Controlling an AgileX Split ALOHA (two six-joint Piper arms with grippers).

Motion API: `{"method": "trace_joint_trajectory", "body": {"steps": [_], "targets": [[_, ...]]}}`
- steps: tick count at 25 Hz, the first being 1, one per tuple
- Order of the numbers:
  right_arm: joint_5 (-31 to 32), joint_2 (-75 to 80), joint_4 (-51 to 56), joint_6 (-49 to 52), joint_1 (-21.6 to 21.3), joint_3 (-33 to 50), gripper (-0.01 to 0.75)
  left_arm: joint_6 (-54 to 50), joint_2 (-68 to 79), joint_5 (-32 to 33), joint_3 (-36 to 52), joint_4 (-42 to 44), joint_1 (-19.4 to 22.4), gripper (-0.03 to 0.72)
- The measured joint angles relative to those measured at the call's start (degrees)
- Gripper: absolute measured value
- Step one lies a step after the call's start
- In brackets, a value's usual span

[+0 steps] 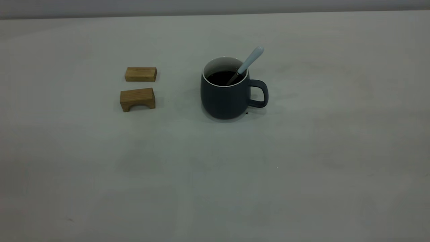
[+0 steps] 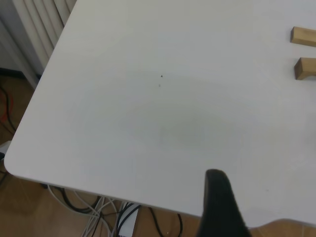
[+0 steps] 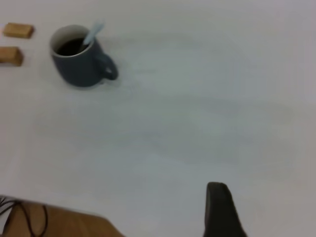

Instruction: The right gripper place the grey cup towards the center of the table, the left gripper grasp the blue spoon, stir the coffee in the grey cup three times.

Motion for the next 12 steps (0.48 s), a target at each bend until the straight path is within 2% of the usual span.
{"method": "trace_joint_trajectory", "body": {"steps": [4,12], "targets": [[0.00,-0.06,0.00,0.00,1.36,0.00,0.501,0.00,0.00,0.00,0.00,0.00,0.00,0.545],[0.00,-0.06,0.02,0.00,1.44,0.00,0.501,0.04,0.00,0.00,0.00,0.00,0.00,0.545]]}}
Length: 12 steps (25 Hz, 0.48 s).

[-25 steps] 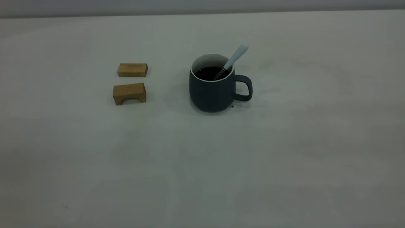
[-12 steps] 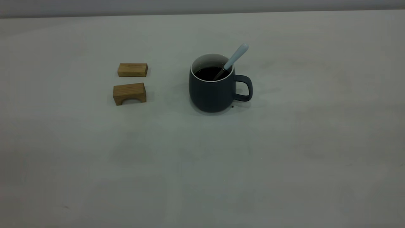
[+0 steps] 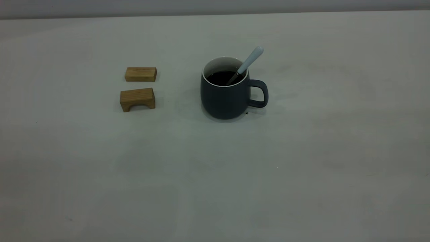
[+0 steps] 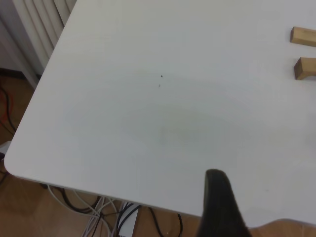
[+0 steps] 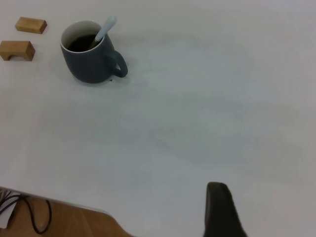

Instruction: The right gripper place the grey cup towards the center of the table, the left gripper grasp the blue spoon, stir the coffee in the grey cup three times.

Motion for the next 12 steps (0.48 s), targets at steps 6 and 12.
{"method": "trace_joint_trajectory", "body": {"steps": [6,12], "targets": [[0.06,0.00,0.49,0.00,-3.05,0.00,0.501,0.00,0.00,0.00,0.00,0.00,0.00,0.545],[0.06,0.00,0.66,0.00,-5.70,0.00,0.501,0.15,0.00,0.00,0.00,0.00,0.00,0.545]]}}
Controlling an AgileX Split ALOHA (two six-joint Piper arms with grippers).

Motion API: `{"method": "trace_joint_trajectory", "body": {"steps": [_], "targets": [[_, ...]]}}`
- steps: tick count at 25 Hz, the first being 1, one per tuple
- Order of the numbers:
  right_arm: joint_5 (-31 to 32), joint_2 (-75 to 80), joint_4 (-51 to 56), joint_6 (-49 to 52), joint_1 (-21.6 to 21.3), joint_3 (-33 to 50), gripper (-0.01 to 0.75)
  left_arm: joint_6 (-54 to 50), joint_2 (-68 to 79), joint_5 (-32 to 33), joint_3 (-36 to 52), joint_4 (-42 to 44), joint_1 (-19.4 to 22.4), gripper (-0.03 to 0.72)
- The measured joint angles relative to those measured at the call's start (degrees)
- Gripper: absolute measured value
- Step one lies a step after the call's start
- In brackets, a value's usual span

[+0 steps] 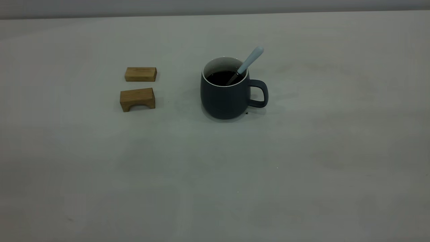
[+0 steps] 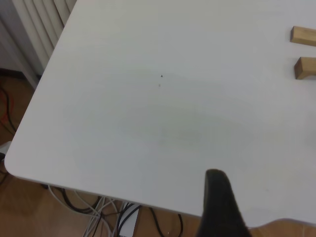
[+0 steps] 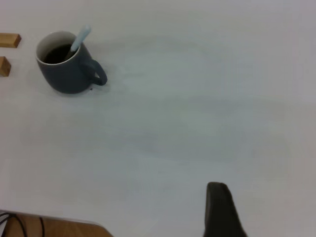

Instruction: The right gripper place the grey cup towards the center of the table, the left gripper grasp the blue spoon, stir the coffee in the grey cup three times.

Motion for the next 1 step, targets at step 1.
{"method": "trace_joint_trajectory", "body": {"steps": [1], "targets": [[0.00,0.00,0.02,0.00,0.00,0.00,0.501,0.00,0.00,0.00,0.00,0.00,0.00,0.545]]}}
